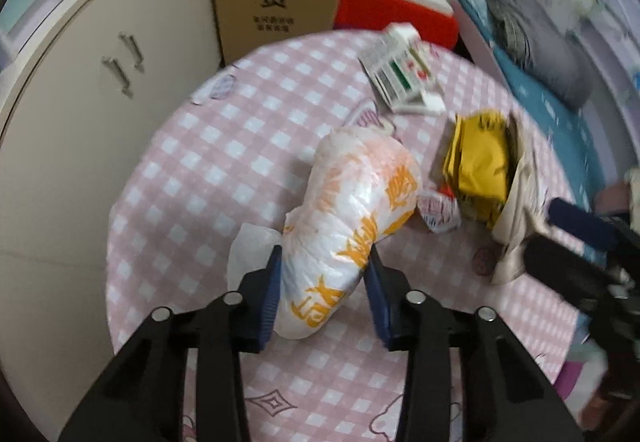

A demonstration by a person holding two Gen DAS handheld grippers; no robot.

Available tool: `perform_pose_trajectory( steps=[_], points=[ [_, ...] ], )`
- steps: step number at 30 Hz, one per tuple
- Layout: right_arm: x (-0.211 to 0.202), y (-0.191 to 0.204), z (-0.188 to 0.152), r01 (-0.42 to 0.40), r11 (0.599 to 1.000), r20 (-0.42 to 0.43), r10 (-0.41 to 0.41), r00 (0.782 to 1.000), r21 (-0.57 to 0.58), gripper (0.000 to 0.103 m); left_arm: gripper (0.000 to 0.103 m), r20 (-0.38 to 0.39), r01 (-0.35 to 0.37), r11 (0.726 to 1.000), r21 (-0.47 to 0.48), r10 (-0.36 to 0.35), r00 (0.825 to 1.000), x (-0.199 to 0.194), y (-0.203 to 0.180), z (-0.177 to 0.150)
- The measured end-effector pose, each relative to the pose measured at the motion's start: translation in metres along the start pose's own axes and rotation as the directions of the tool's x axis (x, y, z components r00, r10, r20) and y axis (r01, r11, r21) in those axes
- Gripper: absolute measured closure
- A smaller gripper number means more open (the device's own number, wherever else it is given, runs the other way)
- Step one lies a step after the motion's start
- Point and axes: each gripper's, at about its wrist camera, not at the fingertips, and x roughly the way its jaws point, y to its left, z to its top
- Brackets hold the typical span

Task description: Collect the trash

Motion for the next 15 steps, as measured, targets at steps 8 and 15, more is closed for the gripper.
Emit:
perform_pose_trajectory(
  steps=[8, 15],
  points=[
    [0.071, 0.031, 0.019, -0.011, 0.968, -0.122, -0.020, 0.992, -0.251, 0.045, 0.066, 0.084, -0.026, 0.993, -0.116, 0.036, 0.996, -0.036, 0.033, 0.000],
    [0.099, 0.029, 0.016, 0.036, 0.946, -0.198, -0.105, 0.975, -0.321, 0.089, 0.067, 0.084, -0.014, 0.988, -0.151, 0.027, 0.996, -0.044, 0.034, -0.009]
  ],
)
